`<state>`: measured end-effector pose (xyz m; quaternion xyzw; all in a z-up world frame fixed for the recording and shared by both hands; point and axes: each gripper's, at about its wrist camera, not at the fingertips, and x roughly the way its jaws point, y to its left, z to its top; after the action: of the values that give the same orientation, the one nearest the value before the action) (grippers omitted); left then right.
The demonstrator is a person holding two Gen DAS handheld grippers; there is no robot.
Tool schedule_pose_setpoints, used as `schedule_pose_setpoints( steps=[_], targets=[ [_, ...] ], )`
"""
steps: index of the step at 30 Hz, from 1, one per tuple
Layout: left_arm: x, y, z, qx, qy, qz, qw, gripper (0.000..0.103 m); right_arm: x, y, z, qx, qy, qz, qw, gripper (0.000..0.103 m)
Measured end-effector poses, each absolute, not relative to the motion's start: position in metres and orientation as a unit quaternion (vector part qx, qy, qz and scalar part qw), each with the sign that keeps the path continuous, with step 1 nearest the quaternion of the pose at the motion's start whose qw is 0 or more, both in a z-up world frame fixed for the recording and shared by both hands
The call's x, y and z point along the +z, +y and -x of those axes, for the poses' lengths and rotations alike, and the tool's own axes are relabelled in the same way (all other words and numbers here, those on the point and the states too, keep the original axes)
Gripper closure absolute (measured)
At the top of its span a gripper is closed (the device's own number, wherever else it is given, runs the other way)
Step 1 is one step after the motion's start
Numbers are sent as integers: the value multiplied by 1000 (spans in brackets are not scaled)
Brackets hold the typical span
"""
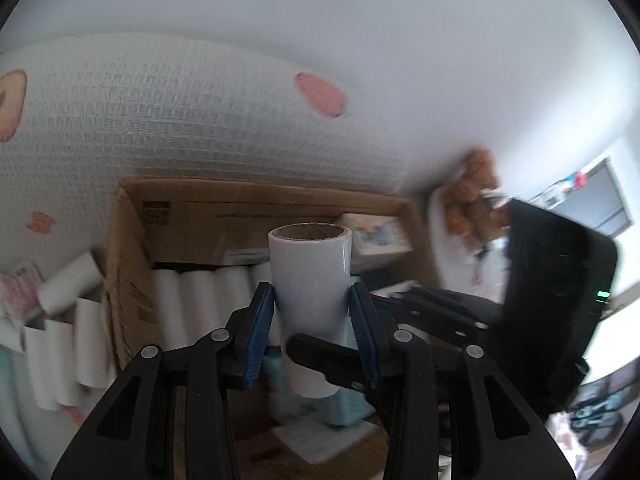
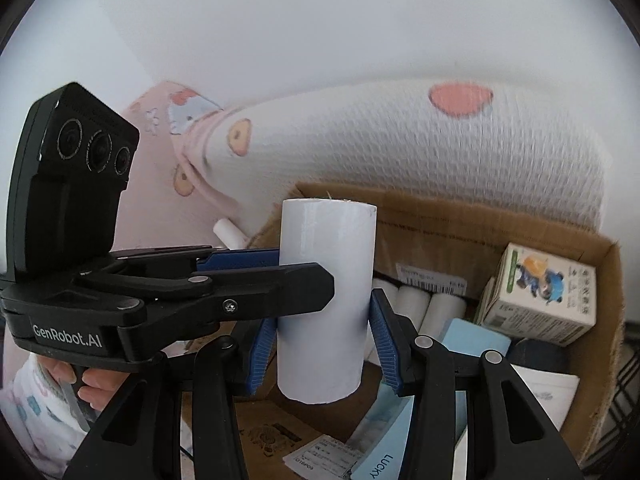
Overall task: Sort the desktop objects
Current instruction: 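Lower the tube into the box beside the white rolls and open the left gripper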
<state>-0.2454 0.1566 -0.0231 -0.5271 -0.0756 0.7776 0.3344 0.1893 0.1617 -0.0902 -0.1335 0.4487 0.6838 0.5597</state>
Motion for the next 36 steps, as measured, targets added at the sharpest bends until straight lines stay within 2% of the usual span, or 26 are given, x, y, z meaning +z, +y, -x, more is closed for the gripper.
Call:
schedule_pose_setpoints(
  steps=[2, 7, 11, 14, 19, 31, 36],
  targets=[
    [-31, 165, 252, 775, -54, 535, 331, 60, -98, 169, -191, 671, 468, 142, 558, 60],
    [-62, 175, 268, 747, -63, 579, 322, 60, -115, 183, -182, 646, 462, 209, 571, 60],
    [-87, 180, 279, 731, -81, 607, 301, 61, -136, 191, -186, 623, 502, 217, 559, 60],
    [-98, 185, 279, 727, -64, 622, 283, 61, -148, 196, -186, 605, 515, 229, 562, 61],
    [-100, 197, 280, 737, -17, 618, 271, 62, -165, 206, -189, 572, 565, 225, 550, 61],
    [-109, 196, 301, 699, -68, 669, 243, 61, -182, 205, -188, 564, 571, 218, 555, 61],
    [-109, 200, 297, 689, -55, 681, 241, 61, -183, 202, -189, 564, 575, 217, 551, 61]
  ],
)
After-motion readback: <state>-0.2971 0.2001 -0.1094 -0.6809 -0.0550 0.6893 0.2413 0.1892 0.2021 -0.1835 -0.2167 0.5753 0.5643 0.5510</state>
